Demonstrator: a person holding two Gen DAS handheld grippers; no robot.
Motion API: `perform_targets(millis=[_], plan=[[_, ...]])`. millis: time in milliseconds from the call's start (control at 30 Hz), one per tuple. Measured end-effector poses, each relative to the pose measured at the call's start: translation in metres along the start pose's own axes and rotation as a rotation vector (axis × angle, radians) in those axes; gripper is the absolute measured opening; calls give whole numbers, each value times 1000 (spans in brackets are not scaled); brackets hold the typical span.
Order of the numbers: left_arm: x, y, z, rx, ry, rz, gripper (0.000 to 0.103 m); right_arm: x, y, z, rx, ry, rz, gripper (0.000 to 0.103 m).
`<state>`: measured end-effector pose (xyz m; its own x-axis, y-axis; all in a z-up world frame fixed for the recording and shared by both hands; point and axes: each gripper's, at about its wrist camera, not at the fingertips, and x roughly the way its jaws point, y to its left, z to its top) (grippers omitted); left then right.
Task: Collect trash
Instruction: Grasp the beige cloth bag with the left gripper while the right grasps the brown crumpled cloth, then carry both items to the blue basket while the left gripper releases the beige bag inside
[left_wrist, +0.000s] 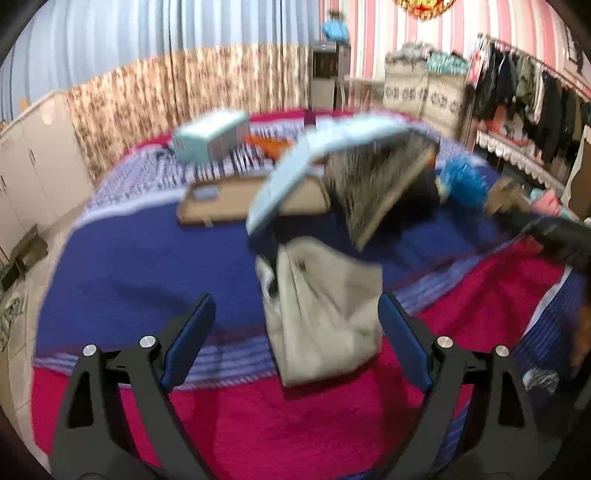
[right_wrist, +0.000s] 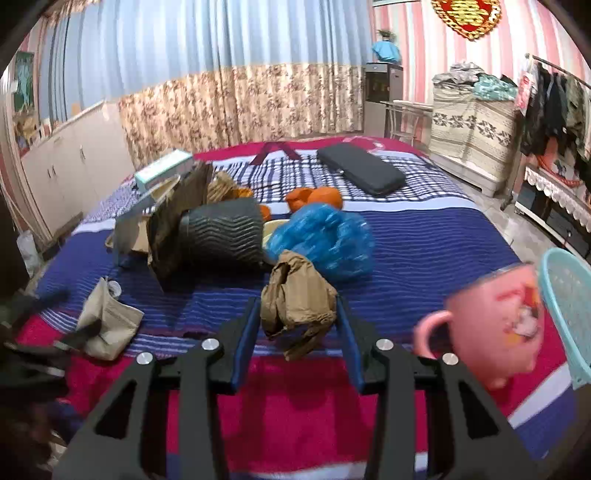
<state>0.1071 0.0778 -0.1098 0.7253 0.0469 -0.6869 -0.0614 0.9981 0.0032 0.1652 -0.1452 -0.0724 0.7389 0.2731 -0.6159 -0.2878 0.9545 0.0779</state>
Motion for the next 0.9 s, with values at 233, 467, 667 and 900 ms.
perform_targets(millis=[233, 467, 667, 900], plan=[[-20, -16, 12, 53, -67, -3, 22, -45, -30, 6, 29, -106, -23, 42], [-68, -61, 75, 87, -244, -44, 21, -90, -87, 23, 89, -229, -127, 42], [-79, -128, 121, 93, -343, -137, 21, -118, -160, 33, 149, -264, -263, 42], [-68, -227, 149, 135, -348, -282, 21, -132, -241, 48, 175, -281, -426, 42]])
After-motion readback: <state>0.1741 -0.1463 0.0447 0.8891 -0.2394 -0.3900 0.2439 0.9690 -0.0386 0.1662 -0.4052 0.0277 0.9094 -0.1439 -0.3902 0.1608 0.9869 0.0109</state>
